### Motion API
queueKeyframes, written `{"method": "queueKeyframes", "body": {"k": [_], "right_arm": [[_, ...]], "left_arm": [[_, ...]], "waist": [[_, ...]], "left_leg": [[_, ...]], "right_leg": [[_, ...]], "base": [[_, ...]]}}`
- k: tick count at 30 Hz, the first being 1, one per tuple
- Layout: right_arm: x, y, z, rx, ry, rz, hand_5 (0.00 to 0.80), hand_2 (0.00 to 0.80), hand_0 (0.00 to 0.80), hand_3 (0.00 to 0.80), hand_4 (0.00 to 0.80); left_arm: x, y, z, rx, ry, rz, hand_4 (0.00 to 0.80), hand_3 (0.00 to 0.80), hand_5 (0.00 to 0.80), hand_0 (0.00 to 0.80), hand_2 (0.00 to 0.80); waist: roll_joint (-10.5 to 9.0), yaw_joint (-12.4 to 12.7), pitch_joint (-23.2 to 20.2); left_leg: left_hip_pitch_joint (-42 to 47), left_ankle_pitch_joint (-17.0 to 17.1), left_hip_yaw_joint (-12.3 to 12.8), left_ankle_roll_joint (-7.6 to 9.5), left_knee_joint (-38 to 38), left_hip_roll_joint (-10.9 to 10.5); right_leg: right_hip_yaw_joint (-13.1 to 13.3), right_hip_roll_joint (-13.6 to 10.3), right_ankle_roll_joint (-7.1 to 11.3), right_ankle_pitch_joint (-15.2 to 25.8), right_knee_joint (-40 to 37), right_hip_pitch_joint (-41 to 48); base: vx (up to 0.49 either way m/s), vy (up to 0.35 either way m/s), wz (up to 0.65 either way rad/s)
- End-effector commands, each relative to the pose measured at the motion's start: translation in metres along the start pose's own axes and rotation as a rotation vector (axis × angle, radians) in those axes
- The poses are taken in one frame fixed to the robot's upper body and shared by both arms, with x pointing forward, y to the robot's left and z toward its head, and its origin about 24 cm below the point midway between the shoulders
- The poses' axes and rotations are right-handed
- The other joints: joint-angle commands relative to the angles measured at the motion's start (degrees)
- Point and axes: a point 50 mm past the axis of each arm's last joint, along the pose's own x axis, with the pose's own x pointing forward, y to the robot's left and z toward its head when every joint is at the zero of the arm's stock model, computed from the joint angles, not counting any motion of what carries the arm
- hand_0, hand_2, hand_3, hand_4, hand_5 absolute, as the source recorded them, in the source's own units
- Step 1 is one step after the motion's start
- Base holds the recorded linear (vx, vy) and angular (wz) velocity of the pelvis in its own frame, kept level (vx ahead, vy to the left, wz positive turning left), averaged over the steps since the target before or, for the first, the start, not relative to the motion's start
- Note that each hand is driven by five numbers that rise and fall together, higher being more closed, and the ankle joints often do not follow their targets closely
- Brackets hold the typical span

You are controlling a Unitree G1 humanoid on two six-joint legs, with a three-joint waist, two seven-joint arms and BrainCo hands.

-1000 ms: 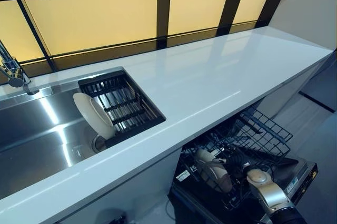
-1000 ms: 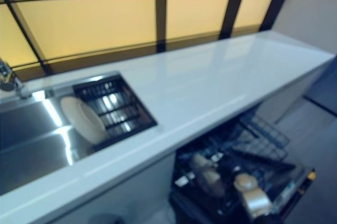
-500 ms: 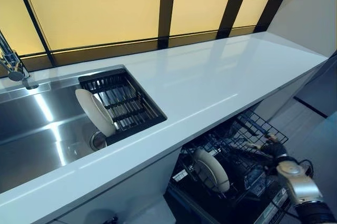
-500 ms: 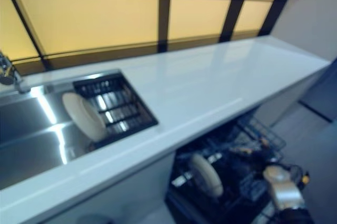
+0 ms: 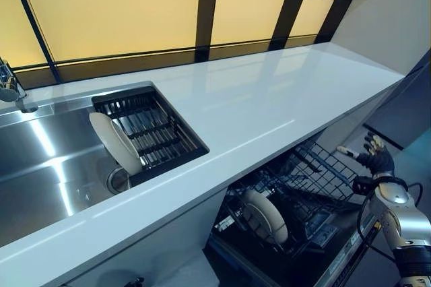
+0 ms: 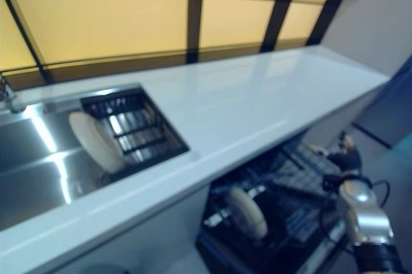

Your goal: Take plates into dishwasher

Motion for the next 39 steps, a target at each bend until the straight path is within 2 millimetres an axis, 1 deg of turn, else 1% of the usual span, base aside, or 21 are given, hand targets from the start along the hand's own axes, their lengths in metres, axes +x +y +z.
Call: {"method": "queueKeyframes", "body": {"k": [1,2,3,5,6,11,12,14,15,17,18,20,21,22,24,29,34,36,37,39], "right_arm": [[0.004,-0.010,0.067,-0.024,-0.300,-0.011,0.000,0.000,0.000,0.000,0.000],[0.003,-0.010,0.069,-0.026,-0.307,-0.010,0.000,0.000,0.000,0.000,0.000],[0.000,-0.008,0.077,-0.031,-0.348,-0.004,0.000,0.000,0.000,0.000,0.000],[-0.001,-0.008,0.082,-0.030,-0.372,0.002,0.000,0.000,0.000,0.000,0.000],[-0.002,-0.008,0.088,-0.032,-0.405,0.002,0.000,0.000,0.000,0.000,0.000],[-0.005,-0.008,0.112,-0.037,-0.500,0.008,0.000,0.000,0.000,0.000,0.000],[-0.005,-0.009,0.113,-0.037,-0.503,0.008,0.000,0.000,0.000,0.000,0.000],[-0.008,-0.008,0.125,-0.035,-0.556,0.028,0.000,0.000,0.000,0.000,0.000],[-0.008,-0.008,0.126,-0.034,-0.560,0.031,0.000,0.000,0.000,0.000,0.000],[-0.013,-0.004,0.139,-0.034,-0.616,0.065,0.000,0.000,0.000,0.000,0.000],[-0.013,-0.004,0.140,-0.035,-0.621,0.068,0.000,0.000,0.000,0.000,0.000],[-0.017,0.002,0.152,-0.045,-0.677,0.100,0.000,0.000,0.000,0.000,0.000],[-0.017,0.003,0.152,-0.045,-0.679,0.102,0.000,0.000,0.000,0.000,0.000],[-0.019,0.007,0.159,-0.055,-0.712,0.121,0.000,0.000,0.000,0.000,0.000],[-0.021,0.011,0.166,-0.061,-0.737,0.139,0.000,0.000,0.000,0.000,0.000],[-0.022,0.028,0.182,-0.100,-0.787,0.183,0.000,0.000,0.000,0.000,0.000],[-0.022,0.046,0.191,-0.145,-0.809,0.232,0.000,0.000,0.000,0.000,0.000],[-0.021,0.050,0.193,-0.155,-0.809,0.244,0.000,0.000,0.000,0.000,0.000],[-0.020,0.056,0.195,-0.166,-0.805,0.263,0.000,0.000,0.000,0.000,0.000],[-0.019,0.063,0.196,-0.175,-0.810,0.279,0.000,0.000,0.000,0.000,0.000]], "left_arm": [[0.003,-0.013,0.004,-0.035,-0.020,-0.018,0.000,0.000,0.000,0.000,0.000],[0.003,-0.013,0.004,-0.037,-0.019,-0.018,0.000,0.000,0.000,0.000,0.000],[0.003,-0.015,0.001,-0.042,-0.019,-0.019,0.000,0.000,0.000,0.000,0.000],[0.002,-0.016,0.000,-0.044,-0.017,-0.019,0.000,0.000,0.000,0.000,0.000],[0.002,-0.017,-0.002,-0.046,-0.015,-0.019,0.000,0.000,0.000,0.000,0.000],[0.002,-0.016,-0.003,-0.047,-0.008,-0.019,0.000,0.000,0.000,0.000,0.000],[0.002,-0.016,-0.002,-0.047,-0.008,-0.019,0.000,0.000,0.000,0.000,0.000],[0.002,-0.016,-0.002,-0.048,-0.007,-0.021,0.000,0.000,0.000,0.000,0.000],[0.002,-0.016,-0.002,-0.049,-0.007,-0.021,0.000,0.000,0.000,0.000,0.000],[0.003,-0.016,-0.001,-0.058,-0.011,-0.019,0.000,0.000,0.000,0.000,0.000],[0.003,-0.017,0.000,-0.058,-0.011,-0.019,0.000,0.000,0.000,0.000,0.000],[0.003,-0.017,0.001,-0.062,-0.015,-0.017,0.000,0.000,0.000,0.000,0.000],[0.003,-0.018,0.001,-0.063,-0.015,-0.017,0.000,0.000,0.000,0.000,0.000],[0.003,-0.019,0.001,-0.065,-0.014,-0.016,0.000,0.000,0.000,0.000,0.000],[0.003,-0.019,0.002,-0.066,-0.015,-0.016,0.000,0.000,0.000,0.000,0.000],[0.003,-0.020,0.000,-0.063,-0.003,-0.020,0.000,0.000,0.000,0.000,0.000],[0.002,-0.020,-0.002,-0.056,0.005,-0.024,0.000,0.000,0.000,0.000,0.000],[0.002,-0.020,-0.003,-0.055,0.007,-0.026,0.000,0.000,0.000,0.000,0.000],[0.002,-0.020,-0.004,-0.053,0.009,-0.029,0.000,0.000,0.000,0.000,0.000],[0.002,-0.021,-0.004,-0.049,0.012,-0.034,0.000,0.000,0.000,0.000,0.000]], "waist": [[2.09,-0.3,-3.5],[2.10,-0.3,-3.5],[2.15,-0.2,-3.7],[2.16,-0.2,-3.8],[2.17,-0.1,-3.9],[2.09,0.0,-4.5],[2.10,0.0,-4.5],[2.07,0.0,-4.7],[2.08,0.0,-4.8],[2.04,0.1,-5.0],[2.05,0.1,-5.0],[2.11,0.5,-5.2],[2.14,0.5,-5.2],[2.16,0.8,-5.2],[2.21,1.2,-5.3],[2.43,2.7,-5.3],[2.68,4.5,-5.2],[2.73,4.8,-5.2],[2.78,5.5,-5.3],[2.86,6.1,-5.2]], "left_leg": [[-2.3,-2.0,1.9,1.67,0.3,-0.7],[-2.3,-2.0,2.0,1.68,0.3,-0.7],[-2.4,-2.0,2.1,1.69,0.3,-0.8],[-2.5,-2.0,2.2,1.70,0.3,-0.9],[-2.6,-2.0,2.3,1.71,0.3,-0.9],[-2.7,-2.0,2.4,1.59,0.3,-1.0],[-2.7,-2.0,2.4,1.58,0.3,-1.0],[-2.6,-2.0,2.3,1.55,0.3,-1.1],[-2.6,-2.0,2.3,1.54,0.3,-1.1],[-2.7,-1.9,2.3,1.46,0.3,-1.1],[-2.7,-2.0,2.2,1.45,0.3,-1.1],[-2.7,-1.9,1.9,1.42,0.3,-1.2],[-2.7,-1.9,1.9,1.41,0.3,-1.2],[-2.7,-1.8,1.7,1.36,0.4,-1.3],[-2.9,-1.8,1.4,1.36,0.4,-1.4],[-3.0,-1.6,0.4,1.36,0.5,-1.8],[-3.3,-1.4,-0.8,1.40,0.6,-2.4],[-3.3,-1.3,-1.1,1.43,0.6,-2.6],[-3.3,-1.3,-1.6,1.45,0.6,-2.8],[-3.3,-1.3,-2.2,1.50,0.7,-3.1]], "right_leg": [[2.7,2.9,-4.02,-0.6,5.1,-3.1],[2.7,2.9,-4.01,-0.7,5.1,-3.1],[2.7,2.8,-4.03,-0.8,5.0,-2.9],[2.7,2.7,-4.06,-0.9,4.9,-2.8],[2.6,2.7,-4.08,-0.9,4.7,-2.6],[2.5,2.7,-4.17,-1.2,4.5,-2.1],[2.5,2.7,-4.17,-1.2,4.5,-2.1],[2.5,2.7,-4.21,-1.2,4.4,-1.9],[2.5,2.7,-4.22,-1.3,4.4,-1.9],[2.4,2.7,-4.30,-1.4,4.3,-1.8],[2.4,2.7,-4.31,-1.4,4.3,-1.8],[2.4,2.8,-4.47,-1.5,4.3,-1.7],[2.3,2.8,-4.47,-1.5,4.3,-1.6],[2.2,2.8,-4.54,-1.6,4.3,-1.4],[2.0,2.8,-4.63,-1.7,4.3,-1.2],[1.0,2.6,-4.95,-2.2,4.6,-0.5],[-0.3,2.4,-5.17,-2.7,5.1,0.2],[-0.6,2.3,-5.21,-2.7,5.2,0.3],[-0.9,2.2,-5.23,-2.9,5.4,0.5],[-1.5,2.0,-5.28,-3.0,5.6,0.7]], "base": [[0.000,0.000,0.00],[-0.014,0.036,0.00],[-0.010,0.031,0.00],[-0.004,0.016,0.00],[0.000,0.000,0.00],[0.000,0.000,0.00],[0.000,0.000,0.00],[0.000,0.000,0.00],[0.000,0.000,0.00],[0.000,0.000,0.00],[0.000,0.000,0.00],[0.000,0.000,0.00],[0.000,0.000,0.00],[0.000,0.000,0.00],[0.008,0.005,0.02],[0.023,0.011,0.10],[0.022,0.012,0.13],[0.024,0.017,0.27],[0.038,0.023,0.29],[0.046,0.021,0.25]]}}
